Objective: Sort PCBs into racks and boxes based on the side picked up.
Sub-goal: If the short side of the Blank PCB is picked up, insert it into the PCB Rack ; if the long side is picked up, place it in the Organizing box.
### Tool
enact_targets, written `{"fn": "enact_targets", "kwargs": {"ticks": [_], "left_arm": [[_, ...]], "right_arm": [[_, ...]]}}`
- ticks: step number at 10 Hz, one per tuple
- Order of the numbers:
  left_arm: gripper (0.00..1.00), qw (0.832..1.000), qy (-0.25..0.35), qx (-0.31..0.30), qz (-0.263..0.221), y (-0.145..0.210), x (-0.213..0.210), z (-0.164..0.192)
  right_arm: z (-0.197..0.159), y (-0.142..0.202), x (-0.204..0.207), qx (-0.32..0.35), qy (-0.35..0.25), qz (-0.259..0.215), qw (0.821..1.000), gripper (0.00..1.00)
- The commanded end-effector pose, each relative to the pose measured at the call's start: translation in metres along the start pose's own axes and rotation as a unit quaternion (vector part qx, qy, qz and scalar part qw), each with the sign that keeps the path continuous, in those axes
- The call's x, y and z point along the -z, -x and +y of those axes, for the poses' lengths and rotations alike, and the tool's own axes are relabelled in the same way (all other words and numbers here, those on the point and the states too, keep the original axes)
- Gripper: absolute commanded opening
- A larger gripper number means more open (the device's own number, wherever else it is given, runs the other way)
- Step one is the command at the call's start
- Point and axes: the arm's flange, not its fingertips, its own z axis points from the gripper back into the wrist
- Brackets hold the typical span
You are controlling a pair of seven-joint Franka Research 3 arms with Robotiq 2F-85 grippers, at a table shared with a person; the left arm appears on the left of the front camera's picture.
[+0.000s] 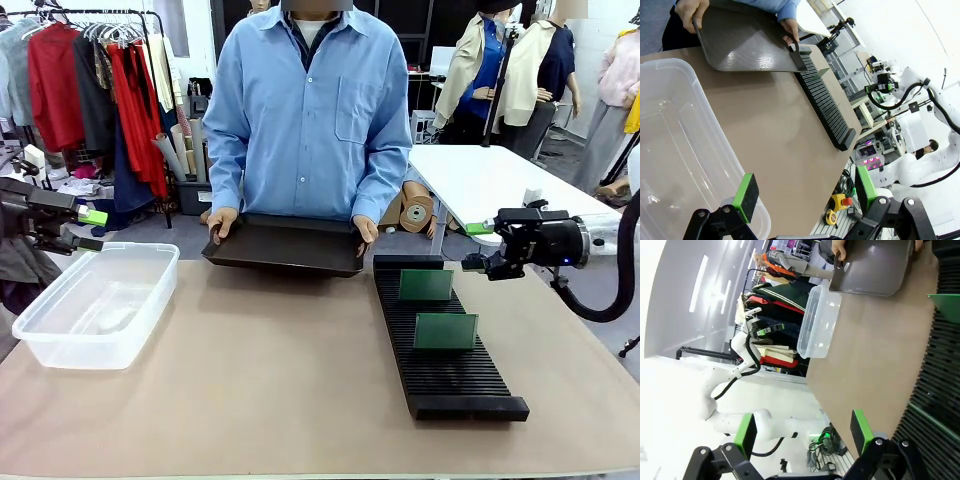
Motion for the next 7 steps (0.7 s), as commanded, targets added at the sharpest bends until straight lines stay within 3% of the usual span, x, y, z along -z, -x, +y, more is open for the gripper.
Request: {"fn": "enact_targets", "kwargs": {"ticks": [1, 7], "left_arm": [[1.00, 1.000, 0.001, 0.000, 0.000, -0.0006, -0.0009, -0.0022], [1.00, 1.000, 0.001, 0.000, 0.000, -0.0006, -0.0009, -0.0022]], "right_arm": [[-0.0007, -0.0014, 0.0041, -0.008, 0.008, 0.000, 1.000, 1.00], [-0.0007, -0.0014, 0.0041, -0.008, 0.008, 0.000, 1.000, 1.00]]}}
